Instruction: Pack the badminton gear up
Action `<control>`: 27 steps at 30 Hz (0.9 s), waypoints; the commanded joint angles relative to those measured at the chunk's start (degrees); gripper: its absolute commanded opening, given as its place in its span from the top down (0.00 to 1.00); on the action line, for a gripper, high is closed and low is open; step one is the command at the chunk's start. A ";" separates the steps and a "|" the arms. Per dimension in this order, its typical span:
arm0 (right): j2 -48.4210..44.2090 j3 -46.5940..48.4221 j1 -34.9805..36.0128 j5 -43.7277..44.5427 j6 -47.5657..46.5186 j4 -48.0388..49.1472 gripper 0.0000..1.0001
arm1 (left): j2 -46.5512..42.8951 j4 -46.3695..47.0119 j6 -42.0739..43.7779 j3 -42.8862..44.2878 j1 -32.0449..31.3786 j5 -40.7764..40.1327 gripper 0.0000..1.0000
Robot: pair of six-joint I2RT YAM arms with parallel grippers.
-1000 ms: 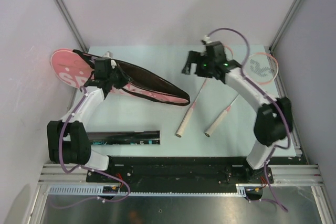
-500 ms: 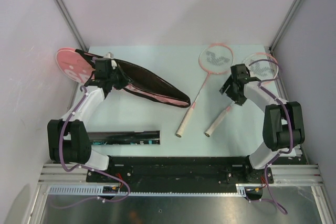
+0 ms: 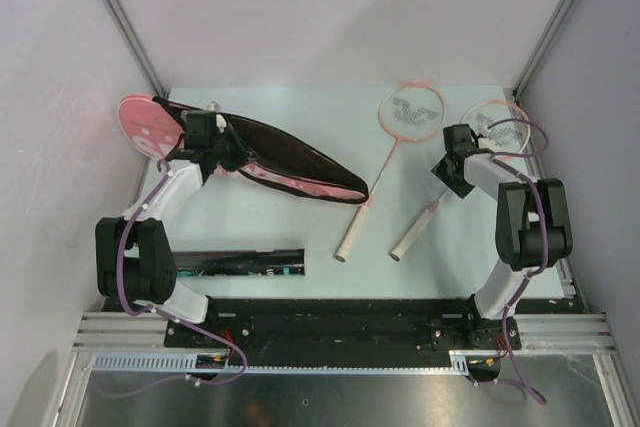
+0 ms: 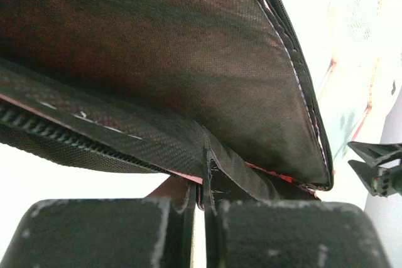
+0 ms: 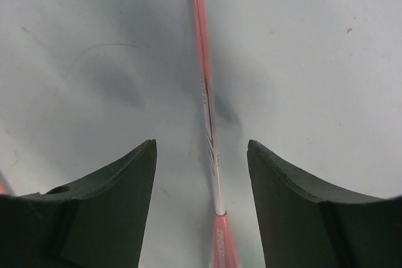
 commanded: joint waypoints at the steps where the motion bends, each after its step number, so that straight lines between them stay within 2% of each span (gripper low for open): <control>1: 2.46 3.37 1.77 7.01 2.16 -0.74 0.36 | -0.34 2.05 -0.69 2.91 -1.37 0.60 1.00; 4: 3.43 3.46 1.69 7.19 2.78 -1.27 0.40 | -0.26 2.05 -0.69 3.09 -2.16 0.16 1.00; 6: 3.35 3.72 1.60 7.63 1.91 -1.45 0.51 | -0.17 2.05 -0.69 3.09 -2.52 0.25 1.00; 11: 2.91 3.81 1.43 6.94 1.11 0.39 0.65 | 0.01 2.05 -0.42 3.17 -2.78 -0.02 1.00; 13: 3.26 3.81 0.99 4.57 1.72 0.92 0.65 | -0.08 2.05 -0.34 3.35 -2.78 -0.19 1.00; 17: 4.40 3.81 0.81 3.41 4.17 0.32 0.53 | -0.52 2.05 -0.42 3.61 -2.78 0.07 1.00; 22: 5.98 3.81 0.11 4.47 5.94 -2.06 0.53 | -0.78 1.97 -0.25 3.53 -2.78 -0.19 1.00; 23: 6.33 3.81 -0.07 4.55 5.86 -2.76 0.56 | -0.87 1.96 -0.25 3.61 -2.78 -0.19 1.00; 27: 7.92 3.81 -0.42 5.70 5.95 -4.61 0.59 | -0.26 2.05 -0.25 3.61 -2.78 0.24 1.00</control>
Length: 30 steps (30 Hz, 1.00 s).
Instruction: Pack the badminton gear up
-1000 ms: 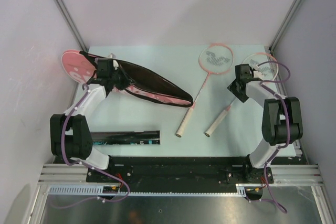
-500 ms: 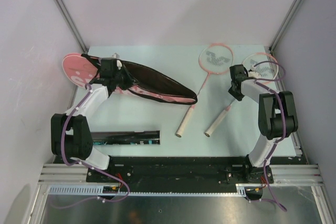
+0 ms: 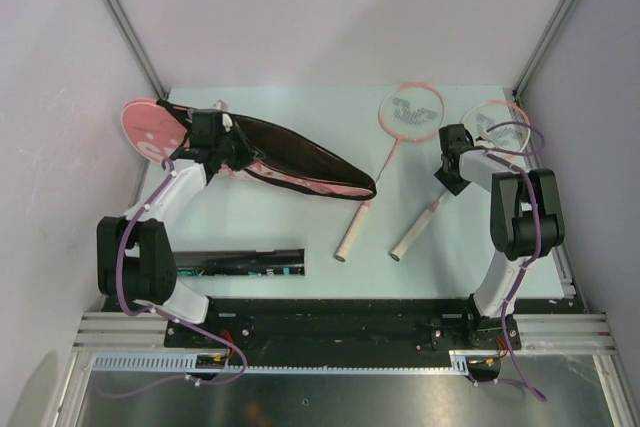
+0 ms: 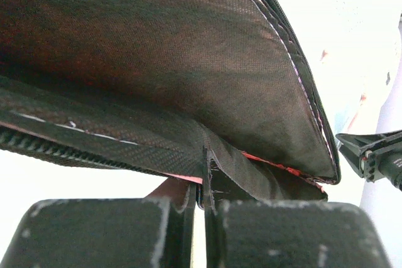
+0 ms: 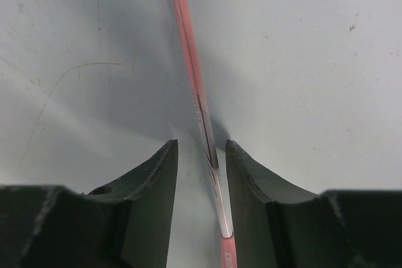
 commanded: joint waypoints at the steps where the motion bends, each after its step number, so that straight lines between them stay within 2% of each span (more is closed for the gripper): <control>1: 2.76 1.30 -0.73 2.44 1.49 -2.99 0.66 | -0.21 2.10 0.58 2.98 -0.49 0.35 1.00; 4: 3.81 1.39 -1.69 1.04 -0.18 -1.94 0.94 | 0.23 2.10 0.67 2.98 -0.49 0.36 1.00; 5: 3.99 1.39 -1.96 0.16 -0.79 -1.16 1.00 | 0.32 2.01 0.67 3.07 -0.49 0.36 1.00; 6: 3.91 1.39 -2.04 -0.63 -1.67 -0.71 1.00 | 0.40 2.01 0.67 3.24 -0.49 0.27 1.00; 9: 1.63 1.30 -0.30 -1.87 -13.67 2.88 1.00 | 1.19 2.01 1.11 3.60 -0.49 0.00 1.00; 12: -2.76 1.39 4.61 8.56 -24.24 4.82 1.00 | 2.25 2.01 1.46 3.77 -0.49 -0.52 1.00; 13: -3.38 1.39 6.11 17.03 -28.70 5.70 1.00 | 2.51 2.01 1.46 3.77 -0.49 -0.78 1.00; 19: -4.88 1.13 16.56 38.86 -38.05 9.92 1.00 | 4.18 2.01 -0.91 4.56 -0.40 -0.61 1.00; 20: -5.14 0.78 17.11 39.96 -39.89 10.45 1.00 | 4.27 2.01 -1.09 4.56 -0.40 -0.61 1.00; 23: -9.88 -3.08 18.34 37.51 -42.53 16.14 1.00 | 4.88 1.83 -1.53 4.74 -0.40 -0.79 1.00; 24: -12.33 -5.44 19.65 36.64 -50.03 21.04 1.00 | 5.41 1.48 -1.44 4.83 -0.40 -0.53 1.00; 25: -16.88 -11.47 22.01 34.11 -55.93 32.66 1.00 | 5.76 1.31 -1.35 5.18 -0.40 -0.26 1.00; 26: -19.45 -13.36 23.25 31.99 -59.91 36.34 1.00 | 6.11 1.13 -1.44 5.27 -0.40 -0.26 1.00; 27: -21.56 -15.21 24.22 28.84 -66.21 39.08 1.00 | 6.46 0.69 -1.35 5.27 -0.40 -0.26 1.00; 29: -26.31 -16.54 26.07 25.75 -69.60 41.13 1.00 | 6.91 0.69 -1.44 5.36 -0.40 -0.52 1.00; 30: -27.63 -16.98 26.78 19.38 -74.40 40.43 1.00 | 7.17 0.60 -1.61 5.44 -0.40 -0.52 1.00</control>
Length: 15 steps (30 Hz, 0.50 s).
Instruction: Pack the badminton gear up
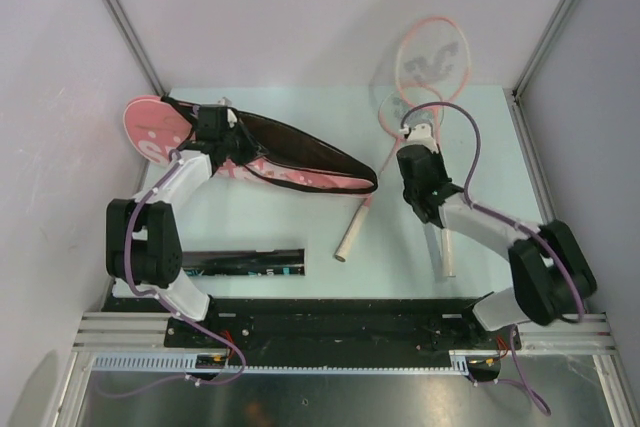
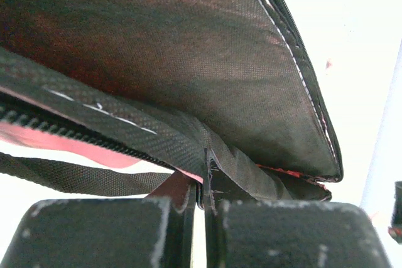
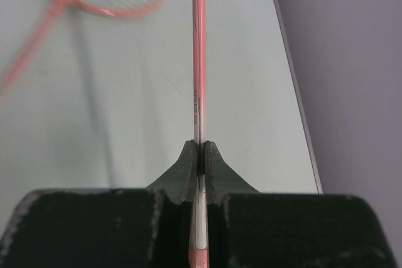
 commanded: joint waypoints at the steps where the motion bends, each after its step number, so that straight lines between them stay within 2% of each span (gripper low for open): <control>1: -10.17 -1.77 4.64 -10.34 -20.82 15.72 1.00 | 1.57 -0.80 -0.61 2.23 -0.29 -0.20 1.00; 4: -11.07 -2.74 9.82 -12.11 -32.59 17.22 1.00 | 1.93 -1.06 -0.96 2.58 -0.29 0.24 1.00; 7: -11.16 -1.25 13.78 -12.55 -40.86 13.38 1.00 | 1.75 -1.15 -1.31 2.49 -0.29 0.33 1.00; 9: -11.07 2.17 16.06 -12.54 -41.50 8.03 1.00 | 1.58 -1.06 -1.66 2.23 -0.29 0.33 1.00; 13: -8.44 2.88 19.24 -8.25 -49.22 9.84 1.00 | 1.05 -0.97 -1.75 1.79 -0.29 1.74 1.00; 15: -7.91 2.71 19.41 -8.94 -51.43 10.11 1.00 | 0.26 -1.06 -1.75 1.35 -0.29 2.18 1.00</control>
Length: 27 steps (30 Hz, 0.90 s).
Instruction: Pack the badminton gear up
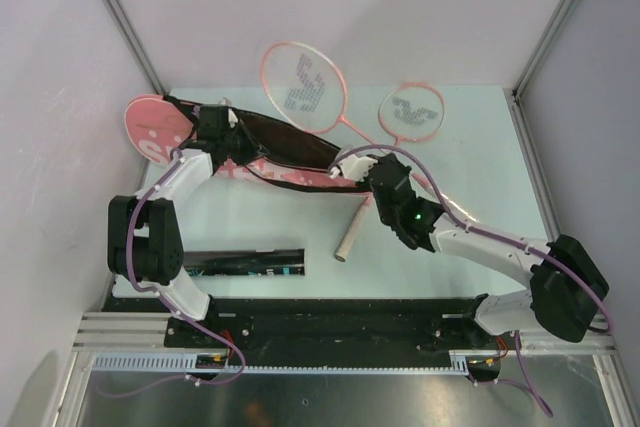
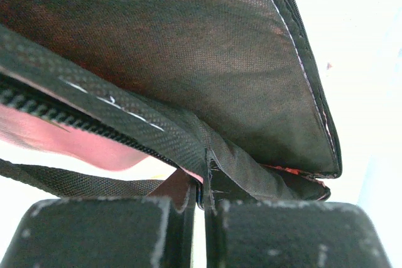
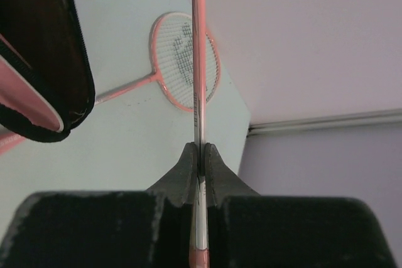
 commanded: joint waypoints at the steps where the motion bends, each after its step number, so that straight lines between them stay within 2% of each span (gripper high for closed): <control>1: 1.38 2.71 1.16 2.57 -10.12 2.67 1.00 | -1.51 -1.04 -0.47 0.63 -0.29 1.90 1.00; 9: -0.72 -1.42 3.89 0.03 -17.50 9.35 1.00 | -2.57 -1.04 0.86 0.72 -0.29 2.69 1.00; 15: -1.43 -5.20 6.61 0.99 -21.55 9.63 1.00 | -2.65 -1.04 1.91 0.72 -0.29 3.65 1.00; 19: 1.28 -5.20 6.70 -1.19 -24.27 10.23 1.00 | -3.36 -0.51 3.75 0.54 -0.55 5.93 1.00; 21: 3.13 -5.03 7.32 -2.42 -26.64 15.50 1.00 | -3.80 -0.16 5.24 0.19 -0.90 6.99 1.00; 27: 10.26 0.94 8.02 -9.10 -30.87 16.57 1.00 | -6.96 1.07 9.28 -2.18 -1.52 9.63 1.00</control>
